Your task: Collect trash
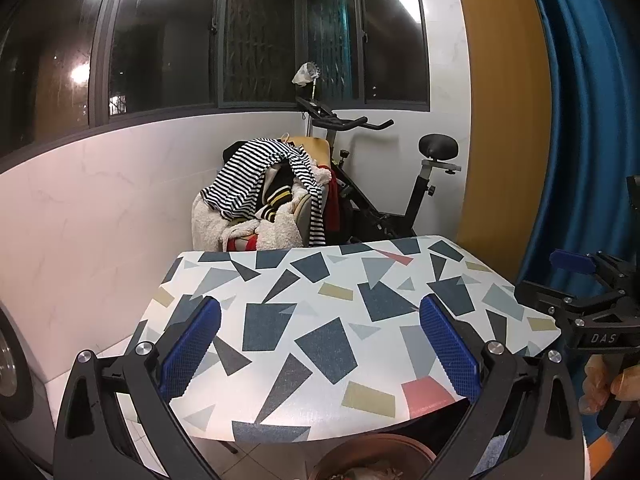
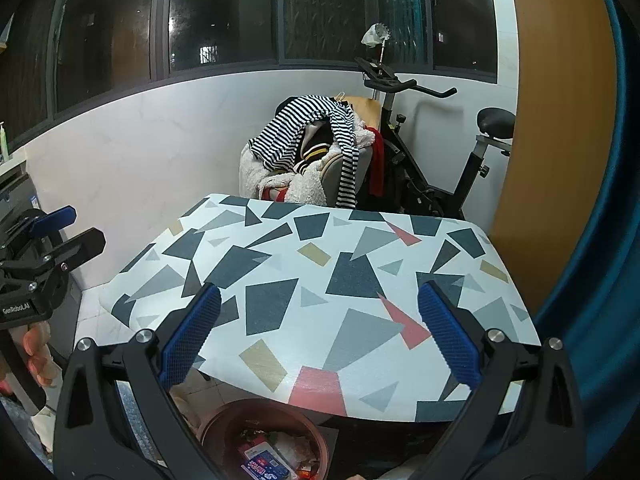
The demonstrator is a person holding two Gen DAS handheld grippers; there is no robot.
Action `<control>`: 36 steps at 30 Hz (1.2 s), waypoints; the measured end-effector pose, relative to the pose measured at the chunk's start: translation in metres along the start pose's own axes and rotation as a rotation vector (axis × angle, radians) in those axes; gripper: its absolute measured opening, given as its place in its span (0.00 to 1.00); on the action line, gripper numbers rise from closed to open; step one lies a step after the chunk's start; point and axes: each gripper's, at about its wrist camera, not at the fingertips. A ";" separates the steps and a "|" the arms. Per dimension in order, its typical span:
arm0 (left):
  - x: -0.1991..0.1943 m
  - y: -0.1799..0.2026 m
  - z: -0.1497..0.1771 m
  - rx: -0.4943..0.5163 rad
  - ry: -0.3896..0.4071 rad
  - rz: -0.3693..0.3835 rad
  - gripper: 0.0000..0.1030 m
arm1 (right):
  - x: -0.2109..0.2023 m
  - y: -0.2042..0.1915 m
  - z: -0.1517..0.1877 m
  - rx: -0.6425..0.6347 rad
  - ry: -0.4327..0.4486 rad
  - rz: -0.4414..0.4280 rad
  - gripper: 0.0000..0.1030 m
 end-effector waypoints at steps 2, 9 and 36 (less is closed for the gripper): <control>-0.001 -0.001 -0.001 -0.008 -0.002 0.007 0.94 | 0.000 -0.001 0.000 0.003 -0.001 0.001 0.94; -0.002 -0.001 -0.001 -0.004 -0.004 0.015 0.94 | 0.000 -0.002 0.000 0.006 0.000 0.002 0.94; -0.001 0.000 0.003 0.022 -0.006 -0.024 0.94 | 0.001 0.001 0.003 0.008 -0.005 0.002 0.94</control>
Point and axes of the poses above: each gripper's, at about its wrist camera, not at the fingertips, and x roughly the way its jaws point, y to its right, z to its underside, and after that the axes turned 13 degrees about -z, right-handed
